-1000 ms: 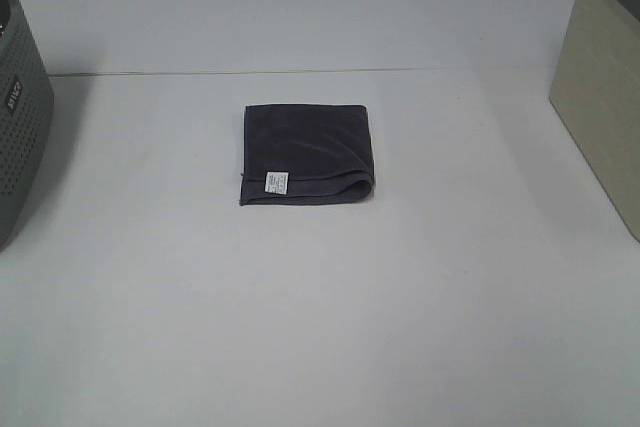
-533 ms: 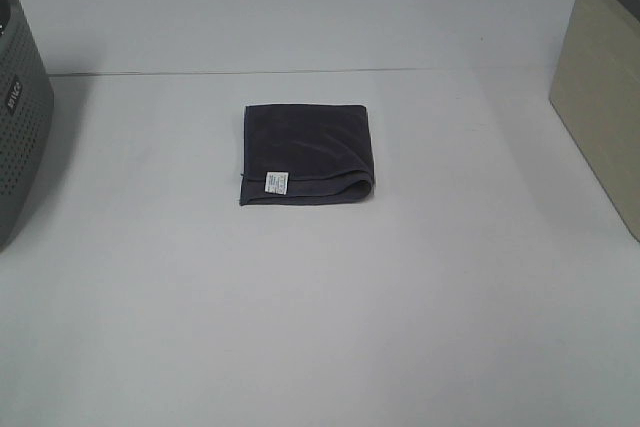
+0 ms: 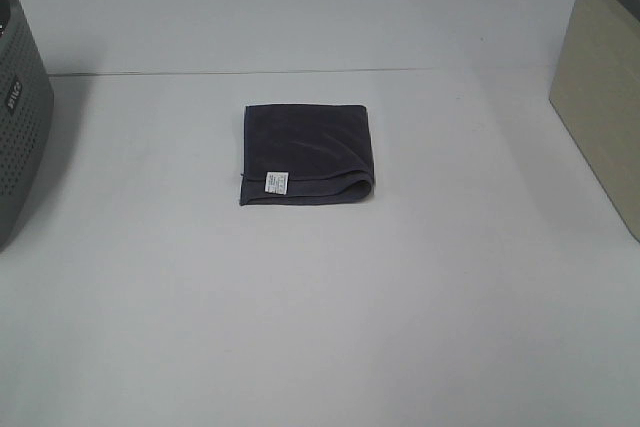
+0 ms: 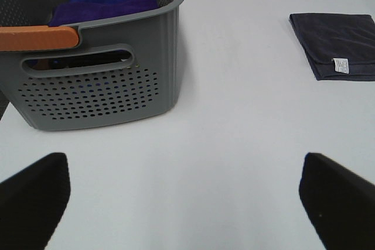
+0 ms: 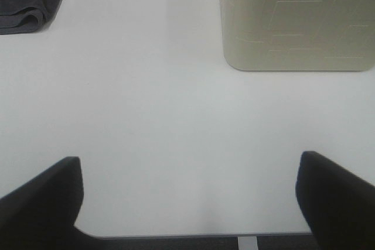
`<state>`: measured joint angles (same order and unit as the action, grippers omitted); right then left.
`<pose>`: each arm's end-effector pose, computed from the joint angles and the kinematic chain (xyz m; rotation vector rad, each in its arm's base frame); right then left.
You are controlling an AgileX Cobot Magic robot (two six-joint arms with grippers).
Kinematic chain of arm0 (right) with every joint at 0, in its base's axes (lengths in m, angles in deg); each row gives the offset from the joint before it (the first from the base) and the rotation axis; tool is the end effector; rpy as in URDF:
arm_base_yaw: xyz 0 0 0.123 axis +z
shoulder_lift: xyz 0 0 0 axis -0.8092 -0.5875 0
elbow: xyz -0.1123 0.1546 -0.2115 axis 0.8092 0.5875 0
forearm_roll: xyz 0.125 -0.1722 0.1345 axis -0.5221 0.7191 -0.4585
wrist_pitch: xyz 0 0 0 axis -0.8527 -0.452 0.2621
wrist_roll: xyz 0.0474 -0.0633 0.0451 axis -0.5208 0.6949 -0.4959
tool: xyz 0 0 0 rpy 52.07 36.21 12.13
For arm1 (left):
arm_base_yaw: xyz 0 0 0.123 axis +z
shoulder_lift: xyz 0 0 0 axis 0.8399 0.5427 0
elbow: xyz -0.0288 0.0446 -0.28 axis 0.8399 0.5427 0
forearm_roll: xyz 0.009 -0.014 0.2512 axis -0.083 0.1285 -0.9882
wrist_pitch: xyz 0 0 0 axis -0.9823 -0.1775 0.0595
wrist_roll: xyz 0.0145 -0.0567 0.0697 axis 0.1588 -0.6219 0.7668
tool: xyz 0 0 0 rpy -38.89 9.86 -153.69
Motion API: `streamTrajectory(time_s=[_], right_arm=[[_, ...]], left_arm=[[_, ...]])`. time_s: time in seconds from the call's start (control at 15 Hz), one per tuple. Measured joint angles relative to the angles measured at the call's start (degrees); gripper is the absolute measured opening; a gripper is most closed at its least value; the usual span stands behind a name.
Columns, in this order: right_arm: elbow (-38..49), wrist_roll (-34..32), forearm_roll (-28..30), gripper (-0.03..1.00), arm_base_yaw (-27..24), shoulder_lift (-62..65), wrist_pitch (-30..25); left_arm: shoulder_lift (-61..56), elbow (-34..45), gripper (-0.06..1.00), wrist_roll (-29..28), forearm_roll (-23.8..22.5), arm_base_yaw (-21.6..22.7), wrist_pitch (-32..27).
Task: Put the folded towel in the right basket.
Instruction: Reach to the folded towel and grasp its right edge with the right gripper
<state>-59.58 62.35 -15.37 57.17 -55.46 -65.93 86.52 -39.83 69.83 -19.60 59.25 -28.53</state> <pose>-0.0027 -0.0028 0.2617 -0.0134 2.1282 0.0190 -0.0065 -0.0047 0.2797 -0.0236 2.0183 -0.0377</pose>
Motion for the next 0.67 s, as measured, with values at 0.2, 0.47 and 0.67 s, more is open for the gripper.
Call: streamTrajectory(time_s=[0.2, 0.47, 0.67], right_arm=[[0.0, 0.17, 0.0, 0.94, 0.0, 0.0, 0.0], [0.0, 0.4, 0.0, 0.94, 0.0, 0.0, 0.0], [0.0, 1.43, -0.69, 0.94, 0.0, 0.0, 0.0]], left_arm=[[0.0, 0.0, 0.99, 0.0, 0.0, 0.0, 0.0], [0.0, 0.0, 0.99, 0.0, 0.0, 0.0, 0.0], [0.0, 0.0, 0.99, 0.0, 0.0, 0.0, 0.0]])
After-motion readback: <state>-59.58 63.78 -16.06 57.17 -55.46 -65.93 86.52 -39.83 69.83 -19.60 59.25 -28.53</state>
